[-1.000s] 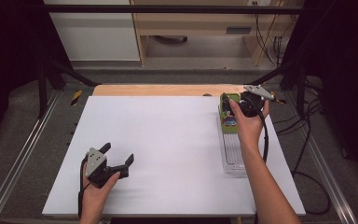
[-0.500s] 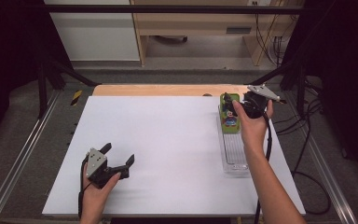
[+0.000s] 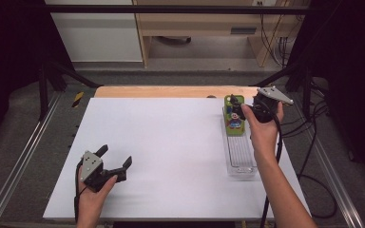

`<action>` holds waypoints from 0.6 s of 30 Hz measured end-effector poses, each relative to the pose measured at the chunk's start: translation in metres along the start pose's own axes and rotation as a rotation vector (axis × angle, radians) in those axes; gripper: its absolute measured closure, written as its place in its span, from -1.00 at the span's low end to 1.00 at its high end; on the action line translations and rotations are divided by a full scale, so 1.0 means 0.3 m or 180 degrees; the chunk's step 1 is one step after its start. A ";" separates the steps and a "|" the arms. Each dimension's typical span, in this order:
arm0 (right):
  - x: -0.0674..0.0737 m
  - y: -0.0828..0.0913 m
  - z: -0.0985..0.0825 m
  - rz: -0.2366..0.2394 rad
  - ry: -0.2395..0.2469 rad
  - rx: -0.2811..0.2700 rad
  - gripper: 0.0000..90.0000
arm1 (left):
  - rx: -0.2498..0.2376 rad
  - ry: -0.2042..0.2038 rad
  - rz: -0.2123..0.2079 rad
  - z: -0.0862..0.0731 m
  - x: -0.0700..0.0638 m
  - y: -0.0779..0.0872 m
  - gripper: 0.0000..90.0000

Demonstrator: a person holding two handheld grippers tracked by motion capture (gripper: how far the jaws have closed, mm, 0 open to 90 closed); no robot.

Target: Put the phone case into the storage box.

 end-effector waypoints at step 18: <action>-0.024 0.079 -0.014 0.0130 0.0064 -0.0079 -0.93 | -0.0033 0.0104 0.0119 -0.017 0.085 0.091 -0.97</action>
Point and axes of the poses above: each handheld gripper's, and its own axes: y roughly backward along the jaws, z roughly out of its top, x roughly to its left, the point moved 10 cm from there along -y, roughly forward along the jaws, and after that the axes turned 3 degrees about -x, right-handed, at the moved point
